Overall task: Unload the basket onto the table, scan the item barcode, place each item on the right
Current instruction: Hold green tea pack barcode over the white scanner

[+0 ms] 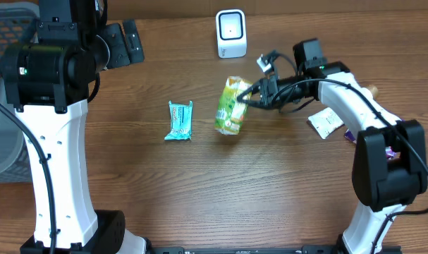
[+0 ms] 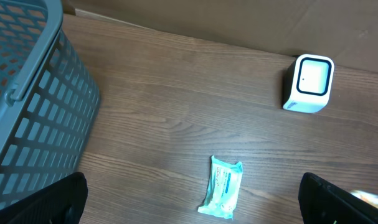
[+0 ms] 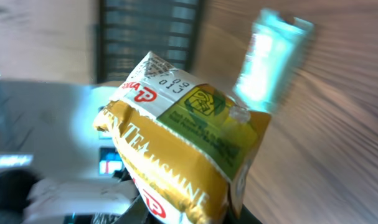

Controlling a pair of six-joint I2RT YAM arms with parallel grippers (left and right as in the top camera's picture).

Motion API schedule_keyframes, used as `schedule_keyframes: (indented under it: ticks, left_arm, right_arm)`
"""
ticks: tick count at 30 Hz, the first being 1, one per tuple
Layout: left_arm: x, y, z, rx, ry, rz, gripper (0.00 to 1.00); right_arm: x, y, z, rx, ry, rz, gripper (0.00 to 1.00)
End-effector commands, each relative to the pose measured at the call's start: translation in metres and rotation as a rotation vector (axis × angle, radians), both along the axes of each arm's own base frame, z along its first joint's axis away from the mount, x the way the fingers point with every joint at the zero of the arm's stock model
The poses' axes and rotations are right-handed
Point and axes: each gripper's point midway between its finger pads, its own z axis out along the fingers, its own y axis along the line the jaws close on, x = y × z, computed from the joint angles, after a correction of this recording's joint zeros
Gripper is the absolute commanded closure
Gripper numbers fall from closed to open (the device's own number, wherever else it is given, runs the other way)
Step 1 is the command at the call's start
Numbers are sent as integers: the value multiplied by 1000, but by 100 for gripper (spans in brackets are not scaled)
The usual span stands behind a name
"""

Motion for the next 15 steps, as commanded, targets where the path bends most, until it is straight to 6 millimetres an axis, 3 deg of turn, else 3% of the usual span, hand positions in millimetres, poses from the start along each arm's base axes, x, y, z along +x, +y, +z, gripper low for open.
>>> schedule_keyframes:
  ticks: [1,15]
  left_arm:
    - [2,2,2,-2,-10,20,0]
    - [2,2,2,-2,-10,19,0]
  right_arm:
    - [-12,-7,102,262,-160,98,81]
    - [7,-7,167,248,-116,92,85]
